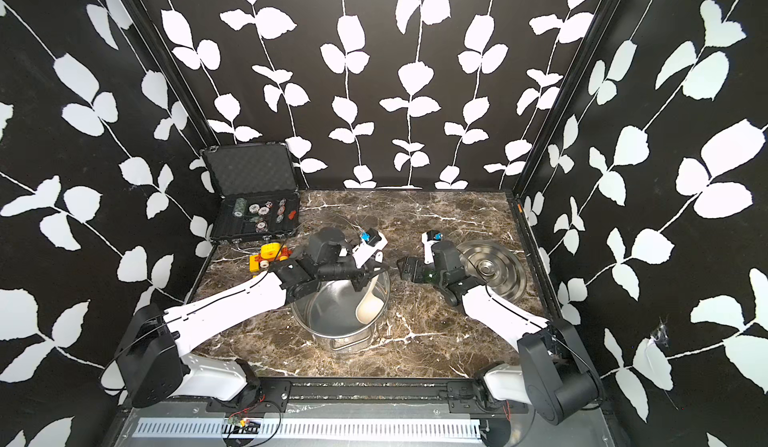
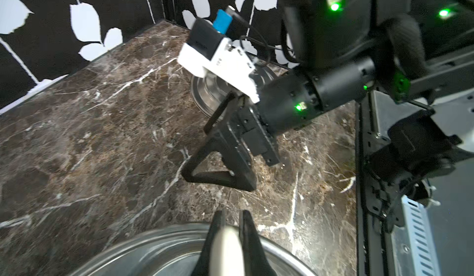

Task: Stir the soup with a spoon
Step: Stir the soup in the pan with a stick.

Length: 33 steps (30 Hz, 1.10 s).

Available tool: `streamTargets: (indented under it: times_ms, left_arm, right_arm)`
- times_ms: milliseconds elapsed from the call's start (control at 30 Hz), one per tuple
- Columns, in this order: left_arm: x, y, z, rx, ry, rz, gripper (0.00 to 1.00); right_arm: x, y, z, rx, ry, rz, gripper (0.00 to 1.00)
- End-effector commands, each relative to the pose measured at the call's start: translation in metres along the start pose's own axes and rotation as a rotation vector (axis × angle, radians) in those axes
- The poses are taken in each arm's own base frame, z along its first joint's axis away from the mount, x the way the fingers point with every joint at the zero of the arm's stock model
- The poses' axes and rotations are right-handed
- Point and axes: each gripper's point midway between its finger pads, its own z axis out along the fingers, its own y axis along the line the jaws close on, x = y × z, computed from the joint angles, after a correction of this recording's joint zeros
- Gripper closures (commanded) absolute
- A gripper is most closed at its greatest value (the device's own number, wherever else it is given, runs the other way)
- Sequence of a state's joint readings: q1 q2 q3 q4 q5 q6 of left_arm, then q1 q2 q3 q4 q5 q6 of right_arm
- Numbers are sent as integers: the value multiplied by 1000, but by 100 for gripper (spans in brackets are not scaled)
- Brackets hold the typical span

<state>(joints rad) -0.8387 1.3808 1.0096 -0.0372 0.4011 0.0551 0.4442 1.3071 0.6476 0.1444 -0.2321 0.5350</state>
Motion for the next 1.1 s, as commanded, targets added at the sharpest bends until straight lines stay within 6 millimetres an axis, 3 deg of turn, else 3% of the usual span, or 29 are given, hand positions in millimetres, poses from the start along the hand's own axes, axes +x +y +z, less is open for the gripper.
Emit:
streamTargets:
  times_ms: [0, 100, 267, 433, 567, 867, 1067]
  left_arm:
    - [0, -20, -19, 54, -10, 24, 100]
    - [14, -30, -30, 76, 14, 10, 100]
    - [36, -29, -55, -1, 36, -14, 100]
    - [52, -21, -86, -121, 63, -10, 100]
    - [63, -2, -103, -238, 67, -30, 100]
    - [45, 57, -132, -484, -83, -109, 100]
    - [23, 90, -132, -581, -160, -117, 100]
  right_arm:
    - [-4, 1, 0, -4, -18, -9, 1]
    - [-2, 0, 0, 0, -15, -10, 1]
    - [-2, 0, 3, -5, -14, -2, 1]
    - [-3, 1, 7, -14, -9, 1, 1]
    - [-4, 2, 7, -21, -12, 7, 1]
    - [-3, 2, 4, -17, -15, 7, 1]
    - [-1, 1, 2, -10, -13, 0, 1]
